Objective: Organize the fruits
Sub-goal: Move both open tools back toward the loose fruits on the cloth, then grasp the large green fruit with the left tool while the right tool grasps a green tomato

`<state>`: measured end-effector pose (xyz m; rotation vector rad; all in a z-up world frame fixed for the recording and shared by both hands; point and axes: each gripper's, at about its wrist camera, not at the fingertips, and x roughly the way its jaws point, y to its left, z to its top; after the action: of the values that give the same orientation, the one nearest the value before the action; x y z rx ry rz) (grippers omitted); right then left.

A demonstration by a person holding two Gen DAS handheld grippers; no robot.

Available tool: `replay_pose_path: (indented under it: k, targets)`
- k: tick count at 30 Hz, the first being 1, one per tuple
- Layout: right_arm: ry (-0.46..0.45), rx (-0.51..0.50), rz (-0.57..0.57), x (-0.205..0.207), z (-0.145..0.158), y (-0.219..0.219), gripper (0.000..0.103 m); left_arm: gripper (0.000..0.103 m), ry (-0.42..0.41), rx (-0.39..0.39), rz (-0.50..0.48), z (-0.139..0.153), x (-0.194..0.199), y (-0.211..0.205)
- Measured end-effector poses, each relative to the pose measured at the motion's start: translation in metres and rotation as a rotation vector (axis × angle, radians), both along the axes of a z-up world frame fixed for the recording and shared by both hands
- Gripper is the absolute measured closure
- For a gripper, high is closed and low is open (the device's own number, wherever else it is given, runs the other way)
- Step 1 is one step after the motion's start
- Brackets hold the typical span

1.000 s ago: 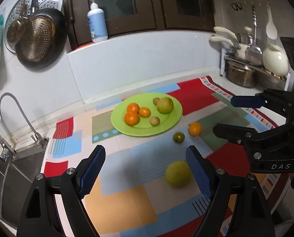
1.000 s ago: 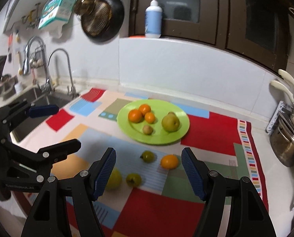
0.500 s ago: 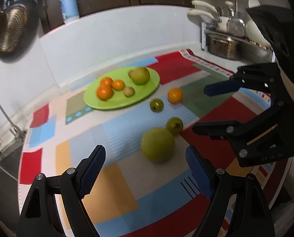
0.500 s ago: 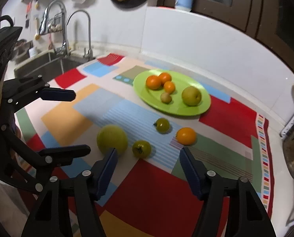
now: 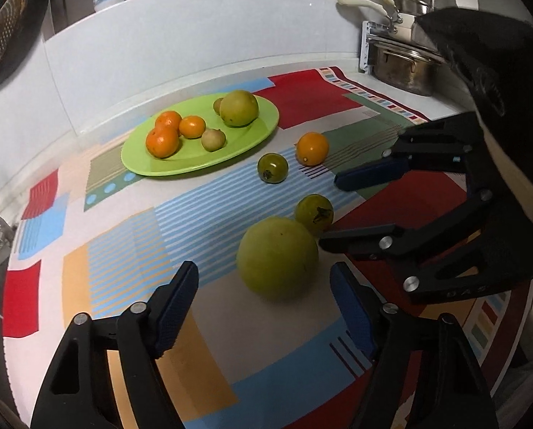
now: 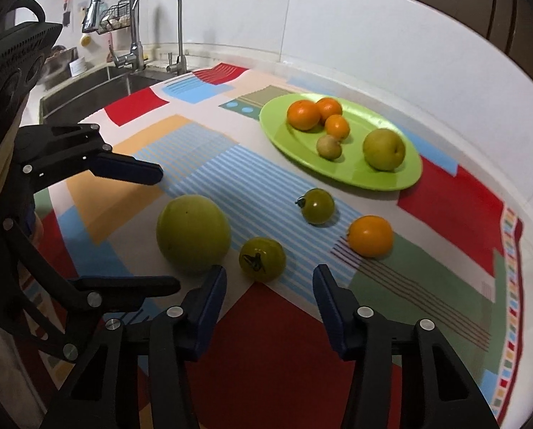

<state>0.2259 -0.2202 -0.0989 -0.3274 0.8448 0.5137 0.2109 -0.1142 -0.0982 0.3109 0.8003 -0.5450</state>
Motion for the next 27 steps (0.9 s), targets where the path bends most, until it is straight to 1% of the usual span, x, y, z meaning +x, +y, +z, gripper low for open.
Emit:
replay_pose_path:
  k: [7,10,11,12,18,20,23,27]
  targets:
    - [0.042,0.048,0.011,0.012,-0.010,0.000,0.061,0.035,0.040,-0.030,-0.003,-0.003,0.010,-0.003]
    - [0.059,0.070,0.012,0.016,-0.012,-0.001,0.067,0.038,0.051,-0.043,-0.002,-0.003,0.014,-0.003]
    - [0.065,0.076,0.013,0.016,-0.013,-0.001,0.072,0.039,0.051,-0.043,-0.002,-0.003,0.014,-0.004]
    - [0.070,0.082,0.013,0.017,-0.013,-0.002,0.072,0.039,0.051,-0.043,-0.002,-0.003,0.015,-0.004]
    - [0.061,0.102,-0.046,0.015,-0.011,-0.012,0.072,0.044,0.059,-0.053,-0.006,-0.005,0.018,-0.010]
    - [0.052,0.108,-0.083,0.013,-0.009,-0.018,0.072,0.050,0.067,-0.054,-0.010,-0.006,0.019,-0.012]
    - [0.049,0.122,-0.129,0.012,-0.006,-0.025,0.072,0.054,0.064,-0.050,-0.005,-0.007,0.020,-0.012]
    - [0.044,0.145,-0.189,0.008,-0.003,-0.030,0.072,0.054,0.078,-0.061,0.007,-0.007,0.022,-0.011]
